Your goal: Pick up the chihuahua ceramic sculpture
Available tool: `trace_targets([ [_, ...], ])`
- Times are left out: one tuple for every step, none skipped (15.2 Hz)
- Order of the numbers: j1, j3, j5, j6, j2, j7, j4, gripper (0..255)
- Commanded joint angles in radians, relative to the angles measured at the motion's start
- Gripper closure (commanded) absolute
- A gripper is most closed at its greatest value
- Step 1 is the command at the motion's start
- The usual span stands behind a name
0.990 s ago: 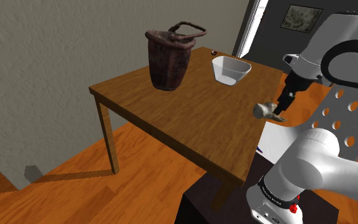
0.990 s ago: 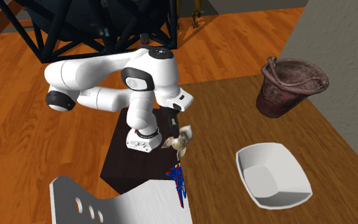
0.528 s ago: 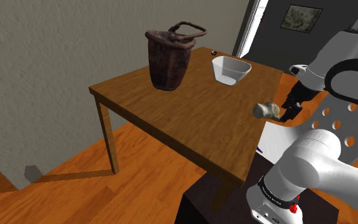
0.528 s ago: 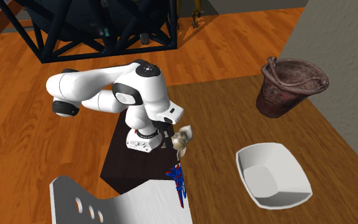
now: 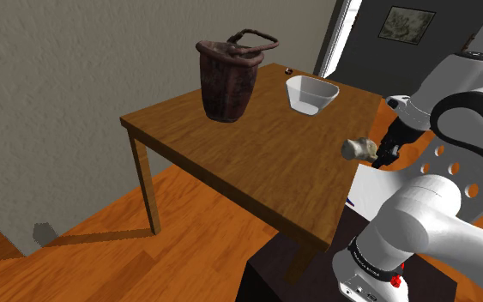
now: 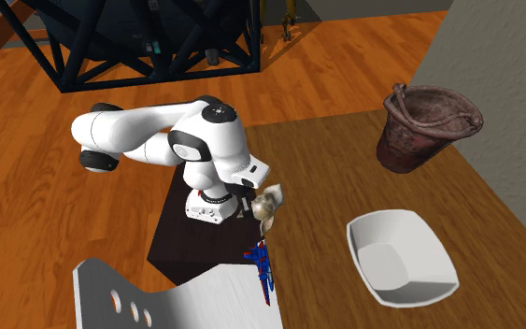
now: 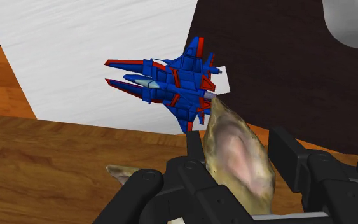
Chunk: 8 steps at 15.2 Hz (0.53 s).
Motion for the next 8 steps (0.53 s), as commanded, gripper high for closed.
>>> trace_targets([
  [0.0,-0.001,-0.001,0.001,0.0,0.0,-0.001,255],
  [0.0,-0.001,-0.001,0.001,0.0,0.0,-0.001,255],
  [-0.001,-0.001,-0.001,0.0,-0.001,-0.001,-0.001,255],
  [-0.001,-0.001,-0.001,0.0,-0.001,-0.001,-0.001,255],
  [0.0,-0.001,-0.001,0.001,-0.001,0.0,-0.001,255],
  [-0.001,-0.001,-0.001,0.0,-0.001,-0.001,-0.001,255],
  [0.0,0.001,0.001,0.0,0.0,0.0,-0.001,255],
  [0.007,0.011,0.01,-0.006,0.007,0.002,0.013,255],
])
